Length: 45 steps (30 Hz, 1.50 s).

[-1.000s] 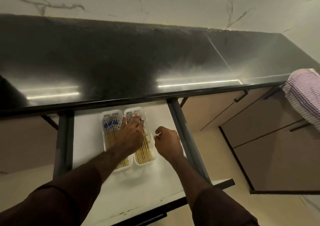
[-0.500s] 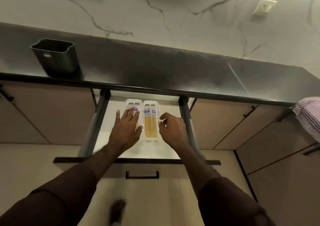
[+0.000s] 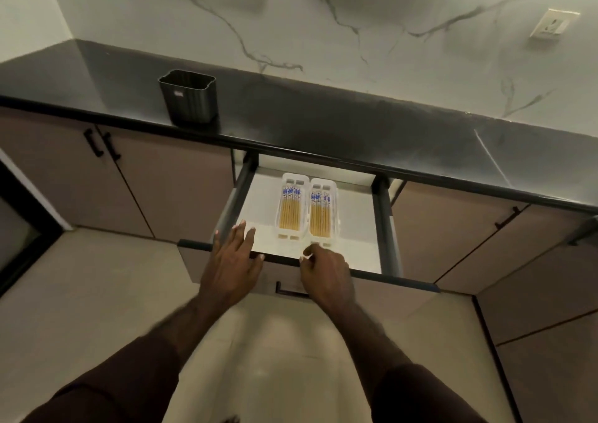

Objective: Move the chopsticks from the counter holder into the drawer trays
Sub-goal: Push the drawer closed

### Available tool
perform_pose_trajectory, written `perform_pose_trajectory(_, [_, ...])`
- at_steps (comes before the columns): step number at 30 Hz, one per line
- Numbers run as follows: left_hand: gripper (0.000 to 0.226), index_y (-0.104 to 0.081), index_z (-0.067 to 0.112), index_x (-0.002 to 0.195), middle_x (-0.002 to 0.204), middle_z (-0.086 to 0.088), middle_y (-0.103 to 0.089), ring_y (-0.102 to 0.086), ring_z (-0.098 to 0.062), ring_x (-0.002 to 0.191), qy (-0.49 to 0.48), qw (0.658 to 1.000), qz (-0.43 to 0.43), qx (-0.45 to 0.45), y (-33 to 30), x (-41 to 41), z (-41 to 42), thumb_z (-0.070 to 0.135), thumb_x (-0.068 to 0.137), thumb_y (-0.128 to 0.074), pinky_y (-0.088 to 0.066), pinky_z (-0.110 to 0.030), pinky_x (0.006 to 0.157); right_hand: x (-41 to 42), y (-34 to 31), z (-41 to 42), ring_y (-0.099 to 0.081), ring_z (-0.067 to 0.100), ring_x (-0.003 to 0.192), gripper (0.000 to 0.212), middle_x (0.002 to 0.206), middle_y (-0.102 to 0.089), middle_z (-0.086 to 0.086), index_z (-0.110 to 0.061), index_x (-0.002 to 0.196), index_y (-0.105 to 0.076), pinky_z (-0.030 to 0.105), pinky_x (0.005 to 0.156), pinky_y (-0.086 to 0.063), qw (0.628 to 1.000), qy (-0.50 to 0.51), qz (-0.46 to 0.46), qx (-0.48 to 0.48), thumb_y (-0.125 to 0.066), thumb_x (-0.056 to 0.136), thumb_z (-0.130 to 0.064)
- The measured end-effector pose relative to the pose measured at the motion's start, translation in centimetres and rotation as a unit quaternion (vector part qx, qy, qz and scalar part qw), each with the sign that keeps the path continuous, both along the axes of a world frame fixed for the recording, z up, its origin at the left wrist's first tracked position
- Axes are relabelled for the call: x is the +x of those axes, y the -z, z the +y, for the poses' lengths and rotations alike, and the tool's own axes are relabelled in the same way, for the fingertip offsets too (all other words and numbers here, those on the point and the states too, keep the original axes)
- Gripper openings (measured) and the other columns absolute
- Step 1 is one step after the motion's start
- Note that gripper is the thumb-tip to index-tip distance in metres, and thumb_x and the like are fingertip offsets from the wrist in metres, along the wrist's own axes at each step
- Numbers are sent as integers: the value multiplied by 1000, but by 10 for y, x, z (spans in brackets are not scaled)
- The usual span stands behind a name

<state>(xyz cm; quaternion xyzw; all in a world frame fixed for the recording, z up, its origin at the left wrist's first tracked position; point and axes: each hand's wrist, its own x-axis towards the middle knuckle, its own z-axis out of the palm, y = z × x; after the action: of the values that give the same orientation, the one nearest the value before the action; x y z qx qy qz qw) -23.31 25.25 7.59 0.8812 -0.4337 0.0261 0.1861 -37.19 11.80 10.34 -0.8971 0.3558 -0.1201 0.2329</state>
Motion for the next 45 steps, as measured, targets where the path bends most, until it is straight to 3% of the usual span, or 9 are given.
perform_pose_trajectory(4, [57,-42,3,142,150,-17,-41,-36,-30,141,26,999,5,24,32,4,24,38,97,-41,-9,-47,116,-1,40,16,-59,13,75,20,87,-67,-2,-18,94,-65,26,66,-47,998,-1,53,23,-50,97,-30])
perform_pose_trajectory(7, [59,-50,0,136,140,-18,-52,-48,-32,132,75,997,10,27,56,4,37,37,93,-33,-23,-49,112,-1,70,20,-59,16,81,23,93,-65,0,-16,100,-65,29,70,-49,994,11,92,51,-49,98,-33])
perform_pose_trajectory(9, [61,-45,0,139,145,-18,-46,-42,-33,136,84,996,16,32,71,4,42,37,93,-32,-24,-49,112,0,86,20,-60,19,92,26,105,-64,3,-15,110,-63,34,79,-53,991,14,118,67,-48,99,-32])
perform_pose_trajectory(13, [68,-18,5,150,158,-15,-17,-15,-32,147,70,997,20,37,101,12,42,39,93,-31,-15,-48,116,4,117,15,-57,22,110,31,125,-60,7,-14,126,-54,34,87,-50,988,20,142,56,-49,99,-29])
perform_pose_trajectory(18, [73,-8,6,153,160,-17,-15,-8,-28,149,71,997,25,5,124,20,32,41,94,-35,-18,-53,116,8,143,8,-55,26,120,38,129,-61,8,-18,136,-50,39,94,-51,975,22,209,76,-52,99,-28])
perform_pose_trajectory(23, [75,-10,5,153,160,-18,-14,-5,-28,150,63,998,26,4,139,25,24,44,94,-35,-18,-57,115,21,153,1,-65,21,96,26,110,-68,6,-18,120,-64,33,79,-57,967,76,232,80,-58,95,-15])
perform_pose_trajectory(32, [76,-5,9,154,162,-14,-10,-4,-28,150,79,996,37,-5,144,44,7,44,93,-35,-13,-57,117,42,151,-13,-66,21,97,26,112,-68,7,-17,120,-65,31,78,-55,960,118,228,116,-57,96,-14])
perform_pose_trajectory(38, [72,-6,9,154,163,-12,-6,-4,-28,150,93,994,50,9,141,66,-11,52,98,-20,1,-46,121,64,142,-33,-67,21,97,23,110,-69,7,-15,118,-66,31,79,-54,957,139,220,129,-56,97,-17])
perform_pose_trajectory(45, [72,-5,10,154,163,-10,-4,-2,-26,151,80,994,65,24,136,90,-42,53,97,-18,-12,-55,118,94,134,-64,-68,21,93,22,106,-70,9,-11,115,-66,28,76,-53,950,147,237,140,-58,97,-21])
